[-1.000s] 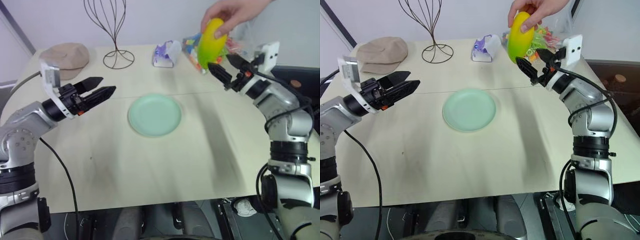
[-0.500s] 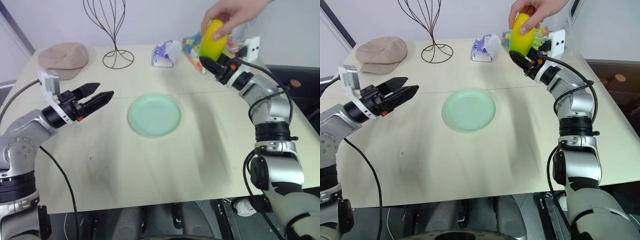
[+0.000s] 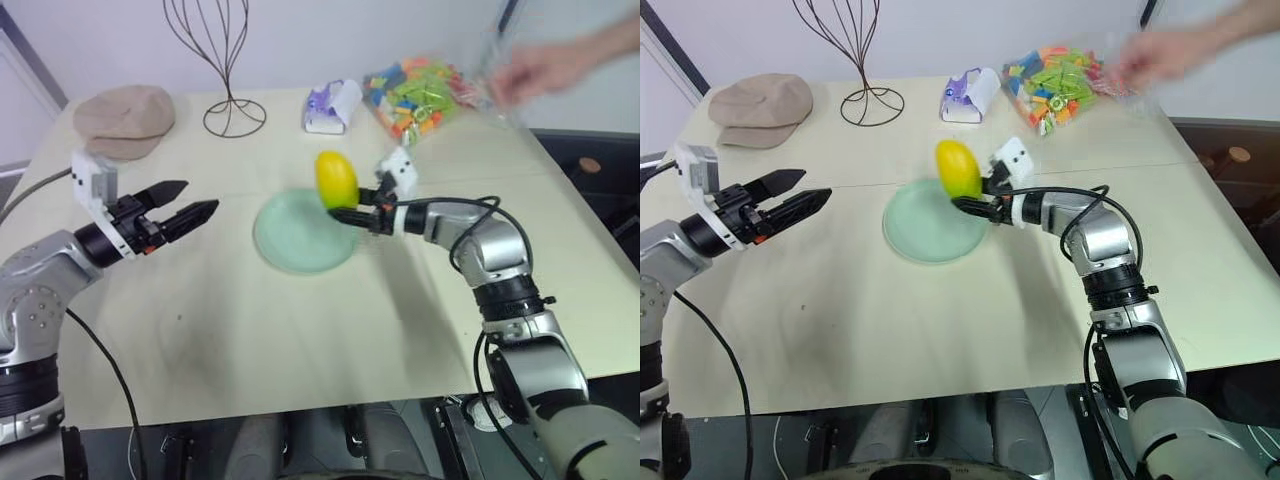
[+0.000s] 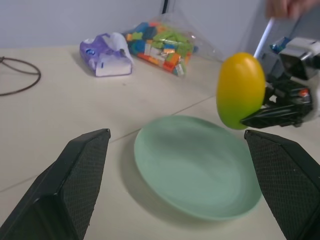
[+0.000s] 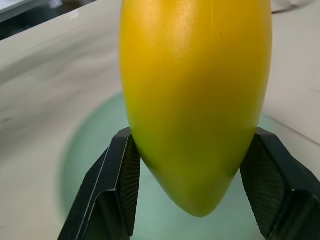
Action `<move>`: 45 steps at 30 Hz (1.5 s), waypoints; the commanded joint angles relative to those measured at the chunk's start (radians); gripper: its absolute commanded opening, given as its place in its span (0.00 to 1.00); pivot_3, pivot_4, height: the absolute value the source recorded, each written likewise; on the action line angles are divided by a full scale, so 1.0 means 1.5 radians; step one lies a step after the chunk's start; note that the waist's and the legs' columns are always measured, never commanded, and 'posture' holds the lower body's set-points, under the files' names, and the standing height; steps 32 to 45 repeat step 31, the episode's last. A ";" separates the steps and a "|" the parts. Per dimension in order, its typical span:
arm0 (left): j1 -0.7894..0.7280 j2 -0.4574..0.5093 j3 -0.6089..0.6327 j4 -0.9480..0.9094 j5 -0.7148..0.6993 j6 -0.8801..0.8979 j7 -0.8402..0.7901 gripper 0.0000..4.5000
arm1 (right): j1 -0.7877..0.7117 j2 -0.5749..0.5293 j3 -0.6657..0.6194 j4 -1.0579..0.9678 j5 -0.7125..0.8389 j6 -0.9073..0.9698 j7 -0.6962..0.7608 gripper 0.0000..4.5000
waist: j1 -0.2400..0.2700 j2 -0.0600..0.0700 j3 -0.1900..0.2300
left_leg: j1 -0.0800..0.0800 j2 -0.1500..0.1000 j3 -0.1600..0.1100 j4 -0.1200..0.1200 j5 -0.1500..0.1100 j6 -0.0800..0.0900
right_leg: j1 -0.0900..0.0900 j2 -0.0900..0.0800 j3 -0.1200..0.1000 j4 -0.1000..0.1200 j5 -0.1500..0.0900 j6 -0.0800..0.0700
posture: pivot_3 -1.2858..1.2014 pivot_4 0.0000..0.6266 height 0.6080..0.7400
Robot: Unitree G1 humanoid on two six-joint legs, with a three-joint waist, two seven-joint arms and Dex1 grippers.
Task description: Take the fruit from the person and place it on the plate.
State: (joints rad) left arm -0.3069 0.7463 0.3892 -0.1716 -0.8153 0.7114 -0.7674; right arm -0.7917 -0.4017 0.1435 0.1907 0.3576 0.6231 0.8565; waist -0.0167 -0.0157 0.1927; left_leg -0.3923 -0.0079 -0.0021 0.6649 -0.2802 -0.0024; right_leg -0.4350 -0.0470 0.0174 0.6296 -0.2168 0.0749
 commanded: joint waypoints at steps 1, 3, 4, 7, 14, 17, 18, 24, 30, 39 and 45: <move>0.014 0.016 0.013 -0.029 0.004 -0.010 -0.012 1.00 | -0.016 0.004 0.016 -0.067 0.019 0.047 0.021 0.49 | 0.000 0.000 0.000 | 0.000 0.000 0.000 0.000 0.000 0.000 | 0.000 0.000 0.000 0.000 0.000 0.000 | 0.52 0.24 1.00; 0.030 0.022 0.005 -0.036 0.015 -0.016 -0.018 1.00 | -0.013 -0.008 0.037 -0.077 0.013 0.052 0.048 0.49 | 0.001 0.000 0.000 | 0.000 0.000 0.000 0.000 0.000 0.000 | 0.000 0.000 0.000 0.000 0.000 0.000 | 0.52 0.24 1.00; 0.038 0.024 0.001 -0.040 0.021 -0.019 -0.022 1.00 | -0.012 -0.010 0.043 -0.073 0.007 0.051 0.053 0.49 | 0.001 0.000 0.000 | 0.000 0.000 0.000 0.000 0.000 0.000 | 0.000 -0.001 0.000 0.000 0.000 0.000 | 0.52 0.24 1.00; 0.045 0.021 -0.001 -0.047 0.022 -0.019 -0.023 1.00 | -0.019 -0.006 0.038 -0.044 -0.004 0.045 0.042 0.60 | 0.001 0.000 0.000 | 0.000 0.000 0.000 0.000 0.000 0.000 | 0.000 -0.001 0.000 0.000 0.000 0.000 | 0.52 0.24 1.00; 0.042 0.013 -0.001 -0.052 0.025 -0.022 -0.015 1.00 | -0.031 0.003 0.012 -0.017 -0.014 0.018 0.015 0.99 | 0.000 0.000 0.000 | 0.000 0.000 0.000 0.000 0.000 0.000 | 0.000 -0.001 0.000 0.000 0.000 -0.001 | 0.52 0.24 1.00; 0.033 0.008 0.002 -0.041 0.037 -0.032 -0.001 1.00 | -0.040 -0.010 -0.014 -0.001 -0.025 -0.015 -0.003 0.99 | 0.000 0.000 0.000 | 0.000 0.000 0.000 0.000 0.000 0.000 | 0.000 -0.001 0.000 0.000 0.000 0.000 | 0.52 0.24 1.00; 0.029 0.006 0.005 -0.028 0.050 -0.044 0.009 1.00 | -0.041 -0.022 -0.033 0.006 -0.026 -0.023 -0.010 0.99 | 0.001 0.000 0.000 | 0.000 0.000 0.000 0.000 0.000 0.000 | 0.000 -0.001 0.000 0.000 0.000 0.000 | 0.52 0.24 1.00; 0.037 0.009 0.011 0.052 0.135 -0.122 0.039 1.00 | -0.007 -0.114 -0.140 0.023 -0.016 -0.056 -0.026 0.99 | 0.004 0.000 0.000 | 0.000 -0.001 0.000 0.000 0.000 0.000 | 0.000 -0.001 -0.001 -0.001 0.000 0.000 | 0.52 0.24 1.00; 0.058 -0.004 0.009 0.098 0.176 -0.172 0.044 1.00 | 0.077 -0.153 -0.215 0.000 -0.010 -0.082 -0.059 0.99 | -0.001 0.000 0.000 | 0.000 0.000 0.000 -0.001 0.000 0.000 | 0.000 -0.001 0.000 -0.002 0.000 0.000 | 0.52 0.24 1.00; 0.061 -0.009 0.007 0.101 0.180 -0.180 0.046 1.00 | 0.093 -0.152 -0.223 -0.010 -0.006 -0.088 -0.062 0.99 | -0.001 0.000 0.000 | 0.000 0.000 0.000 -0.001 0.000 0.000 | 0.000 -0.001 0.000 -0.001 0.000 0.000 | 0.52 0.24 1.00; 0.061 -0.009 0.007 0.101 0.180 -0.180 0.046 1.00 | 0.093 -0.152 -0.223 -0.010 -0.006 -0.088 -0.062 0.99 | -0.001 0.000 0.000 | 0.000 0.000 0.000 -0.001 0.000 0.000 | 0.000 -0.001 0.000 -0.001 0.000 0.000 | 0.52 0.24 1.00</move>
